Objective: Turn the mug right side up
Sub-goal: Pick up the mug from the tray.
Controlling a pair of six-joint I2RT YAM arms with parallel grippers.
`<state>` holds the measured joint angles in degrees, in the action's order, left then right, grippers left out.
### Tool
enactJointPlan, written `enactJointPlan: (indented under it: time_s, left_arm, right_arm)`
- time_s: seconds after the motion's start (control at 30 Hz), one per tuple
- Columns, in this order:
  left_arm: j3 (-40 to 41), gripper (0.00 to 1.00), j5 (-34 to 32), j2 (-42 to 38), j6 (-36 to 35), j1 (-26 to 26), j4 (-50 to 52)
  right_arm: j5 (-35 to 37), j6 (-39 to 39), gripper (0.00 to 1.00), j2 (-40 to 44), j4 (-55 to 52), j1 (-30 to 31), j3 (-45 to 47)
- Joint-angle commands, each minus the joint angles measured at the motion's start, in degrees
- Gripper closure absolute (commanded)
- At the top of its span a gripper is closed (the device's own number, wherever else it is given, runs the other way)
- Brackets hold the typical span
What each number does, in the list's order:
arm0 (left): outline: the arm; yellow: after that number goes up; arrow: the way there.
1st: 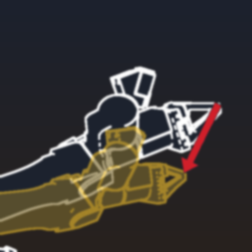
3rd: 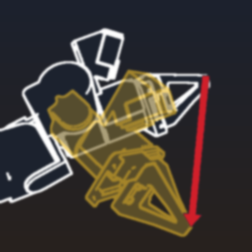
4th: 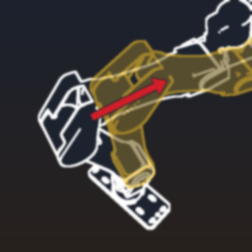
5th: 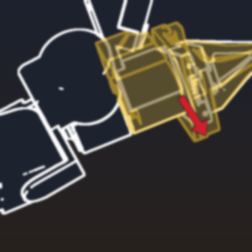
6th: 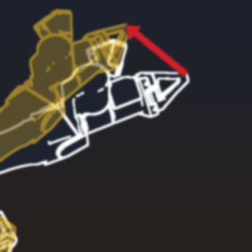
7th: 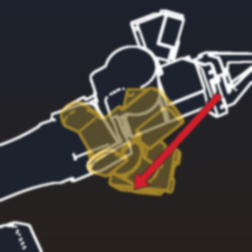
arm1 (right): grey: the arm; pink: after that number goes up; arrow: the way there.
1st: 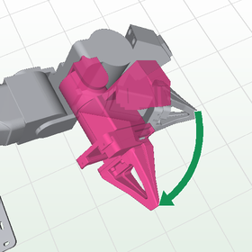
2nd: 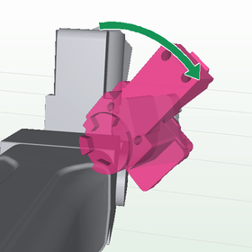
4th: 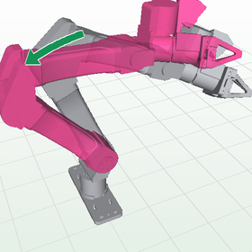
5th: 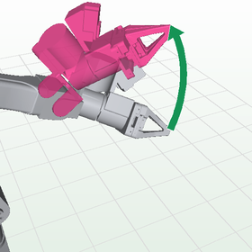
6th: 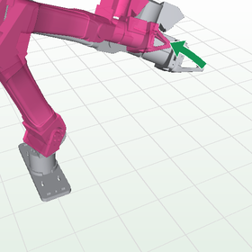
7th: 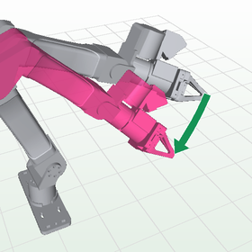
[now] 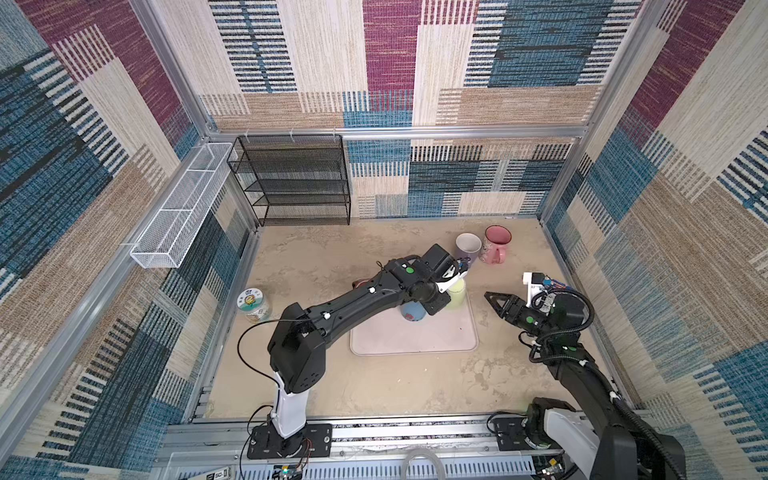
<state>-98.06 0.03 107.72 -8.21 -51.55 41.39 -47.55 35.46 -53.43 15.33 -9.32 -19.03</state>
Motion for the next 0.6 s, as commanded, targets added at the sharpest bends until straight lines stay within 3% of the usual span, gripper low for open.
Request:
enactJointPlan:
  time_s: [0.0,0.3,0.57]
  left_arm:
    - [1.3,1.0,1.5,-3.9,4.1,1.0,-1.8]
    - [12.6,1.0,13.9,-18.1,11.4,7.7,-11.2]
    - [24.4,1.0,27.0,-28.3,19.8,15.5,-25.0]
  right_arm:
    - [-1.3,-0.9,0.41,0.8,1.0,0.1,-0.2]
    - [-9.1,3.7,0.37,3.3,11.8,1.6,2.1]
    - [-9.9,4.9,0.29,3.4,17.0,9.9,-0.3]
